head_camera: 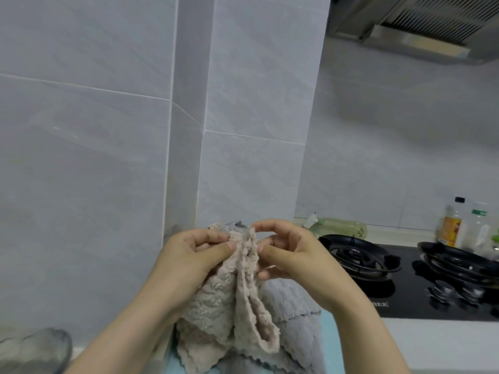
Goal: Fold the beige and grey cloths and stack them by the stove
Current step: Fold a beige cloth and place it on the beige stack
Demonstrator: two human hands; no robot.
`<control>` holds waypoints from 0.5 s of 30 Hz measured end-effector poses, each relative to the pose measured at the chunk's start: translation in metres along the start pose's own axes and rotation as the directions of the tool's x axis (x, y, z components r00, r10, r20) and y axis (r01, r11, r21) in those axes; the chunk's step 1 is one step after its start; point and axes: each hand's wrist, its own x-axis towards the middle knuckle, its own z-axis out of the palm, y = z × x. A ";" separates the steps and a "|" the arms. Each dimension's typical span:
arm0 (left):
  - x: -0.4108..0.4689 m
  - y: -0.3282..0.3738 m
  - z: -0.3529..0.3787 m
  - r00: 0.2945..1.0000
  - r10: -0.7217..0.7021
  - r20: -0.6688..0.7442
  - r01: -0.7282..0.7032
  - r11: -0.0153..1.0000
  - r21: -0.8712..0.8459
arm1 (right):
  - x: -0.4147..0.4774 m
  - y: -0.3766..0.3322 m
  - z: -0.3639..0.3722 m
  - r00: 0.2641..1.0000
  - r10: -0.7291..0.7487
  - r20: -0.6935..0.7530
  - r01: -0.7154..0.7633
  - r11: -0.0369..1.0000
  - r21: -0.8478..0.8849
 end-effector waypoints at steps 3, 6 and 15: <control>-0.002 0.002 0.001 1.000 0.013 -0.010 -0.013 1.000 0.007 | 0.004 0.004 0.003 0.998 -0.022 -0.066 0.016 0.996 -0.087; -0.003 0.005 0.002 0.999 0.040 -0.020 -0.039 0.998 0.039 | 0.008 0.008 0.004 0.986 -0.074 -0.149 0.044 0.979 -0.198; -0.002 0.007 0.001 0.975 0.171 -0.140 -0.136 0.964 0.228 | 0.008 0.011 0.003 0.973 -0.166 -0.158 0.125 0.962 -0.241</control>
